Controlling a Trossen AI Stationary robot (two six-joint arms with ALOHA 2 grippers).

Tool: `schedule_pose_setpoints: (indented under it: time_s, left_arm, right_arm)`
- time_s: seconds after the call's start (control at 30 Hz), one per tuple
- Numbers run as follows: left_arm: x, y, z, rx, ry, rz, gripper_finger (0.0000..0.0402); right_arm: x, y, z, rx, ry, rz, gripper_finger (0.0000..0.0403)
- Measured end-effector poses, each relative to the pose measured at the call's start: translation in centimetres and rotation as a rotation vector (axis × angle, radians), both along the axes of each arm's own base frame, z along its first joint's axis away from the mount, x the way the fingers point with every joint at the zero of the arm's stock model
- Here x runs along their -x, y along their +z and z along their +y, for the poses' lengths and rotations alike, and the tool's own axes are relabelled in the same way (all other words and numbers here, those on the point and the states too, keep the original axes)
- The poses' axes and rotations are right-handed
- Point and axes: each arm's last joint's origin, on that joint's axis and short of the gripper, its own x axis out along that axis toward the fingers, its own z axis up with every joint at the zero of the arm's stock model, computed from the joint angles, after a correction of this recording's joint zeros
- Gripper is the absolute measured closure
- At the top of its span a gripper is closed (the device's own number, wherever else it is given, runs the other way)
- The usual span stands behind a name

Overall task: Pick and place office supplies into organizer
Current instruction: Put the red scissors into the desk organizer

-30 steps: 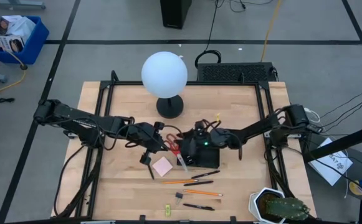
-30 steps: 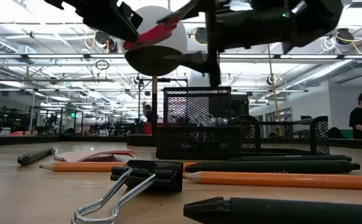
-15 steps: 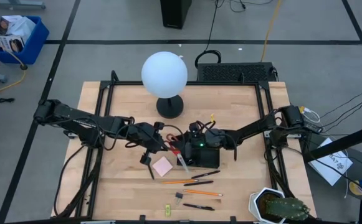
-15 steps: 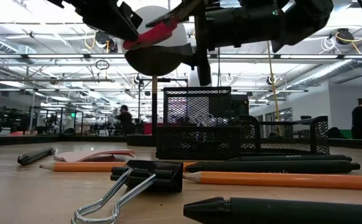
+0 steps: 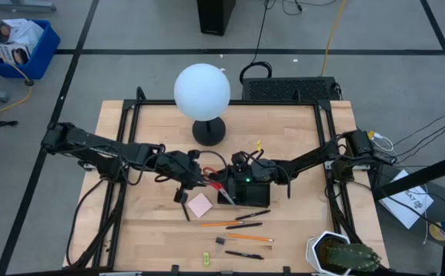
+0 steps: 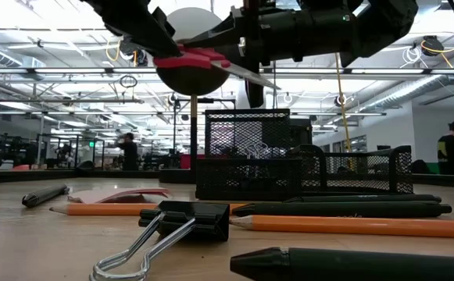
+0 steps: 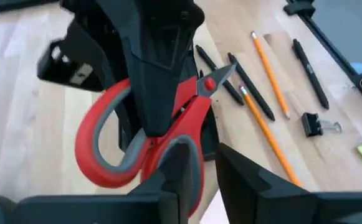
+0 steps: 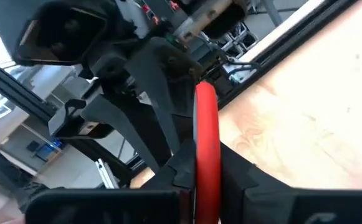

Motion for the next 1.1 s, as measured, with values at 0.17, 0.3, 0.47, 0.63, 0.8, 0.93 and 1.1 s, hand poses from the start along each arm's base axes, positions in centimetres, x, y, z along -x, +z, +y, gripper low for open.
schedule_pose_setpoints:
  time_s: [0.17, 0.3, 0.47, 0.63, 0.8, 0.93, 1.1]
  left_arm:
    - [0.5, 0.4, -1.3, 0.057, -0.015, -0.005, 0.0297]
    - [1.4, 0.7, -2.5, 0.080, -0.042, 0.025, 0.0266]
    - [2.5, -0.2, -3.8, 0.098, -0.053, 0.066, 0.0226]
    - [3.3, -1.5, -4.7, 0.103, 0.007, 0.082, 0.0209]
    - [4.2, -2.2, -5.7, 0.080, 0.013, 0.073, 0.0220]
    - [4.8, -2.7, -6.4, 0.080, -0.011, 0.044, 0.0235]
    - [5.0, -3.0, -6.8, 0.058, 0.003, 0.020, 0.0248]
  right_arm:
    - [0.1, 0.8, 0.4, 0.039, 0.013, -0.058, 0.0384]
    - [0.6, 1.8, 1.0, 0.098, 0.010, -0.074, 0.0384]
    - [1.4, 3.1, 2.1, 0.270, -0.069, -0.092, 0.0384]
    - [1.8, 3.2, 2.9, 0.476, -0.175, -0.061, 0.0384]
    - [1.8, 3.2, 2.9, 0.533, -0.214, -0.054, 0.0384]
    - [1.8, 3.8, 2.7, 0.546, -0.235, -0.105, 0.0384]
    - [1.7, 4.1, 2.0, 0.616, -0.312, -0.099, 0.0384]
